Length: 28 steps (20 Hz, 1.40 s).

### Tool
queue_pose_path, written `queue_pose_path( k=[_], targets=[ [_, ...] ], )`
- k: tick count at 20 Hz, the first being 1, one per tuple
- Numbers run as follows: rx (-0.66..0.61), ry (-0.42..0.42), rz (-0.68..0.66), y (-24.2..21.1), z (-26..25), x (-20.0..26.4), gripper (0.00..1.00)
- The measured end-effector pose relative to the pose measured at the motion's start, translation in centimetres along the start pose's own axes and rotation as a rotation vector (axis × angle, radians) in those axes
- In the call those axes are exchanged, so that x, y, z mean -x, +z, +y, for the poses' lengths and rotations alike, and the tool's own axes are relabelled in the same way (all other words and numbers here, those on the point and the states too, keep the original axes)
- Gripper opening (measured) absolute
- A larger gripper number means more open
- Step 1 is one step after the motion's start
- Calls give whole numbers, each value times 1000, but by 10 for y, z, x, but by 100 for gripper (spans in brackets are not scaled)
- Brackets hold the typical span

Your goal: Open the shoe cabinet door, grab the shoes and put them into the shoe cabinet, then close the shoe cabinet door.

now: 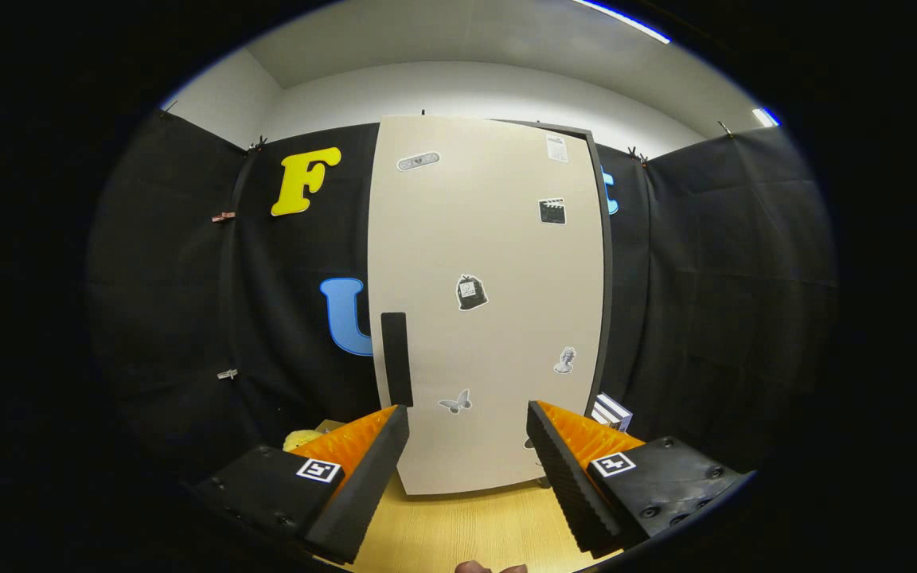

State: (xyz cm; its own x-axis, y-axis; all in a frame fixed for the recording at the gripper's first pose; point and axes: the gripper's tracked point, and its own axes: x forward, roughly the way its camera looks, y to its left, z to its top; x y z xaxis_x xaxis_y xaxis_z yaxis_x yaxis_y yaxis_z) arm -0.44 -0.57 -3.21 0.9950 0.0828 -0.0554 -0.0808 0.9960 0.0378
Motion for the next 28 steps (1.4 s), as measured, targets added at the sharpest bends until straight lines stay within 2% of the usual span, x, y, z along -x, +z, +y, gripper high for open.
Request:
queue_pose_path(
  k=[28],
  targets=[
    [-12,4,-7,0,-5,-6,98]
  ],
)
